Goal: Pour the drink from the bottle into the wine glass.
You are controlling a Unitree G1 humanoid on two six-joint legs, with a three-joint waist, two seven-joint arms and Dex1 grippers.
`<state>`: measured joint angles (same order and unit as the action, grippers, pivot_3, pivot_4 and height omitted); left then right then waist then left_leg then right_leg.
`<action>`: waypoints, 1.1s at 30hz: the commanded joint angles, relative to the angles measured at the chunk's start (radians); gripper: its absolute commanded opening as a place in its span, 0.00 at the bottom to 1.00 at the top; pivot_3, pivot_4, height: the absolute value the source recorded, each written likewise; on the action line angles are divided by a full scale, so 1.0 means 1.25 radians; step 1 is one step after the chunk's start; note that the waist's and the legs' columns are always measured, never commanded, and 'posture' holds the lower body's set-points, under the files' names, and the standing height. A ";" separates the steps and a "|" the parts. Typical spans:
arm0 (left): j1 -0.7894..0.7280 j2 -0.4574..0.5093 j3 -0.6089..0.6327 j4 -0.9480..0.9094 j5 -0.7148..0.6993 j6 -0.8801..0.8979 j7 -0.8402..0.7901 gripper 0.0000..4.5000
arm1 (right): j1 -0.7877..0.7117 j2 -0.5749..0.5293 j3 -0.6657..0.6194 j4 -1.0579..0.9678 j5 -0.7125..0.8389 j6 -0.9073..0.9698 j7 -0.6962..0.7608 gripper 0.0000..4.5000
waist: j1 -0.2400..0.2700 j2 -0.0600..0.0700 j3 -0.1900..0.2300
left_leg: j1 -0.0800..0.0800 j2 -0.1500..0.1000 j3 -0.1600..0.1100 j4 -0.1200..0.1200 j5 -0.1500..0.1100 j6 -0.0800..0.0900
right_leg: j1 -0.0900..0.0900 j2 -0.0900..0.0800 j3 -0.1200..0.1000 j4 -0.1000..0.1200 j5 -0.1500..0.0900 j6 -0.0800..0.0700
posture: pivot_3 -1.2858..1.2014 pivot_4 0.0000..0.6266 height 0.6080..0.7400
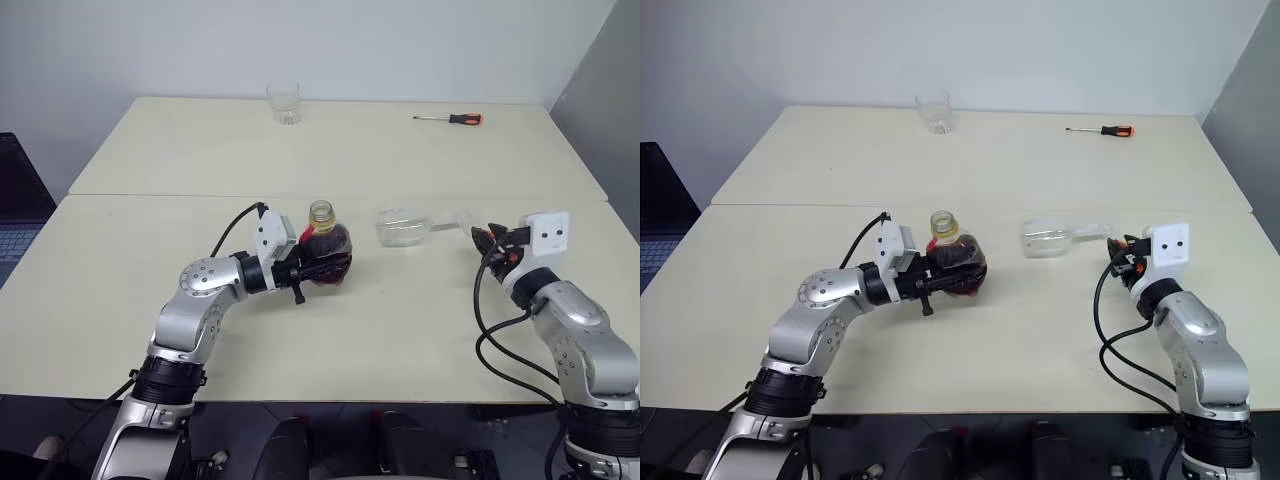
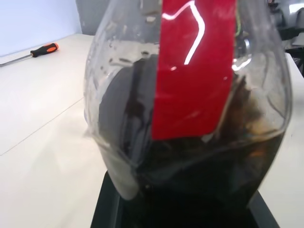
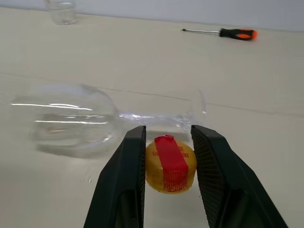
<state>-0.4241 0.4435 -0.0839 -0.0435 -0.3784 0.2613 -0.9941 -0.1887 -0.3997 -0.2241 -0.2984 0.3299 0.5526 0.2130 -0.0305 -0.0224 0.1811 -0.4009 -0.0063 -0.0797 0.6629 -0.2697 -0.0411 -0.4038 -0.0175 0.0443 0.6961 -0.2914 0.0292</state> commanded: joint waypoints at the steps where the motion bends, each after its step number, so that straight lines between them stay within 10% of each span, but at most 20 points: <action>1: -0.019 -0.009 -0.003 -0.057 -0.021 0.000 -0.001 0.22 | 0.003 0.020 -0.022 0.030 -0.035 -0.047 -0.040 0.26 | 0.000 0.000 0.000 | 0.000 0.000 0.000 0.000 0.000 0.000 | 0.000 0.000 0.000 0.000 0.000 0.000 | 0.52 0.24 1.00; 10: -0.025 -0.008 -0.003 -0.057 -0.021 0.008 -0.006 0.22 | 0.006 0.070 -0.034 0.168 -0.073 -0.102 -0.091 0.26 | 0.000 0.000 0.000 | 0.000 0.000 0.001 0.000 0.000 0.000 | 0.000 0.000 0.001 0.000 0.000 0.000 | 0.52 0.24 1.00; 20: -0.020 -0.003 0.001 -0.057 -0.020 0.008 -0.006 0.22 | 0.001 0.071 -0.036 0.151 -0.056 -0.084 -0.080 1.00 | -0.001 0.000 0.000 | 0.000 0.000 0.001 0.000 0.000 0.000 | 0.000 0.001 0.001 0.000 0.000 0.000 | 0.52 0.24 1.00; 33: 0.052 0.044 0.060 -0.126 -0.040 0.068 0.049 0.22 | 0.044 -0.058 -0.016 -0.179 0.120 0.055 0.131 1.00 | -0.001 0.000 0.000 | 0.000 0.001 0.000 0.000 0.000 0.000 | 0.000 0.000 0.000 0.000 0.000 0.000 | 0.52 0.24 1.00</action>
<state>-0.3605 0.4884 -0.0508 -0.1406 -0.3982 0.3392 -0.9517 -0.1459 -0.4558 -0.2495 -0.4575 0.4293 0.6042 0.3216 -0.0320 -0.0220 0.1810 -0.4004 -0.0056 -0.0802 0.6629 -0.2697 -0.0408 -0.4032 -0.0169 0.0444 0.6962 -0.2914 0.0292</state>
